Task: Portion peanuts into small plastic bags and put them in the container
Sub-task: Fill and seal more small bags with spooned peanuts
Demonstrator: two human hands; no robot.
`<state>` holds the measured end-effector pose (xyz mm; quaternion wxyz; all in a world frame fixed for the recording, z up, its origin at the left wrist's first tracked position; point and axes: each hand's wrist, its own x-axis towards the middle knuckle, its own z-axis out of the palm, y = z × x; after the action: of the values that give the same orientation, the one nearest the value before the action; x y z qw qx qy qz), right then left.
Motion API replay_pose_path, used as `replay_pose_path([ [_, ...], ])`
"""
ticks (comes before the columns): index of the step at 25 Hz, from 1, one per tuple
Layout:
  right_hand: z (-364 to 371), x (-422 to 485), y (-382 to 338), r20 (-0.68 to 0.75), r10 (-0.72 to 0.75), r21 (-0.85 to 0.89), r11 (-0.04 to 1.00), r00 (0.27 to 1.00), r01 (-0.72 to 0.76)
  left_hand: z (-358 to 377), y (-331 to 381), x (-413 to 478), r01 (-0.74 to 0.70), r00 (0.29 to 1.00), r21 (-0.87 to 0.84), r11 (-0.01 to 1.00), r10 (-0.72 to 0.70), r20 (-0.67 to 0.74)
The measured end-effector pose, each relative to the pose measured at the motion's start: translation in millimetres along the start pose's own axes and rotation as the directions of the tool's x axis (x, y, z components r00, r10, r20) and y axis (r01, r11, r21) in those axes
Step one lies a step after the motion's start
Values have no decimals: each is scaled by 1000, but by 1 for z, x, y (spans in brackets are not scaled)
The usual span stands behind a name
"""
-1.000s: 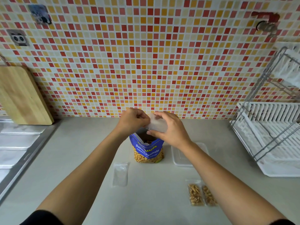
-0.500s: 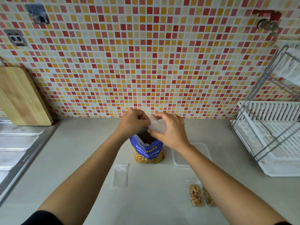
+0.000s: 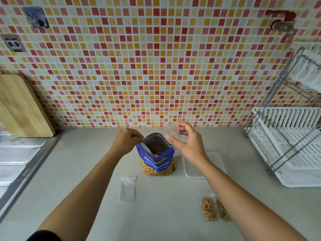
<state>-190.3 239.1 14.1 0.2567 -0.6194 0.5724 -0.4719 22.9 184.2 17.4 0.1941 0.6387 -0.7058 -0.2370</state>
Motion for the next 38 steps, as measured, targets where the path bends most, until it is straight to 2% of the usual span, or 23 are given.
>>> replay_pose_path([
  [3, 7, -6, 8, -16, 62, 63, 996, 998, -61, -1, 7, -3, -60, 998, 1, 998, 60, 0],
  [7, 13, -9, 16, -18, 111, 110, 988, 994, -109, 2, 16, -1, -145, 984, -107, 984, 155, 91],
  [10, 16, -11, 19, -26, 116, 109, 988, 993, -113, 8, 21, -1, -231, 948, -5, 973, 226, 223],
  [11, 16, -12, 19, -26, 110, 95, 990, 994, -107, 6, 22, 0, -258, 944, 1, 966, 251, 212],
  [13, 17, -11, 19, -22, 90, 66, 994, 996, -88, -3, 24, 3, -258, 964, -19, 966, 259, 62],
  [14, 17, -11, 19, -20, 79, 59, 995, 997, -78, -6, 22, 5, -248, 967, 51, 967, 250, -38],
  [15, 17, -11, 19, -17, 73, 53, 996, 997, -72, -8, 22, 7, -221, 966, 198, 955, 242, -93],
  [17, 18, -10, 18, -12, 67, 33, 997, 998, -67, -1, 22, 5, -142, 986, 466, 873, 168, -14],
  [18, 18, -10, 17, -13, 63, 26, 998, 998, -63, 8, 22, 1, -117, 993, 486, 866, 105, 52],
  [19, 19, -10, 16, -18, 59, 21, 998, 998, -59, 16, 23, -2, -80, 995, 435, 897, 44, 92],
  [21, 19, -10, 13, -39, 51, 16, 999, 998, -51, 28, 23, -6, 44, 995, 288, 957, -69, 75],
  [24, 18, -13, 11, -62, 50, 18, 999, 997, -49, 33, 22, 2, 230, 973, 130, 964, -232, 2],
  [26, 17, -16, 11, -72, 56, 17, 998, 996, -55, 33, 21, 4, 291, 957, 48, 956, -290, -20],
  [33, 13, -19, 4, -106, 62, 9, 998, 992, -61, 28, 12, 3, 225, 974, -253, 941, -222, 40],
  [35, 13, -20, 4, -119, 58, 13, 998, 991, -57, 23, 11, 2, 232, 971, -359, 904, -237, 31],
  [38, 13, -20, 4, -130, 60, 16, 998, 990, -58, 15, 10, 1, 283, 951, -541, 792, -304, 53],
])
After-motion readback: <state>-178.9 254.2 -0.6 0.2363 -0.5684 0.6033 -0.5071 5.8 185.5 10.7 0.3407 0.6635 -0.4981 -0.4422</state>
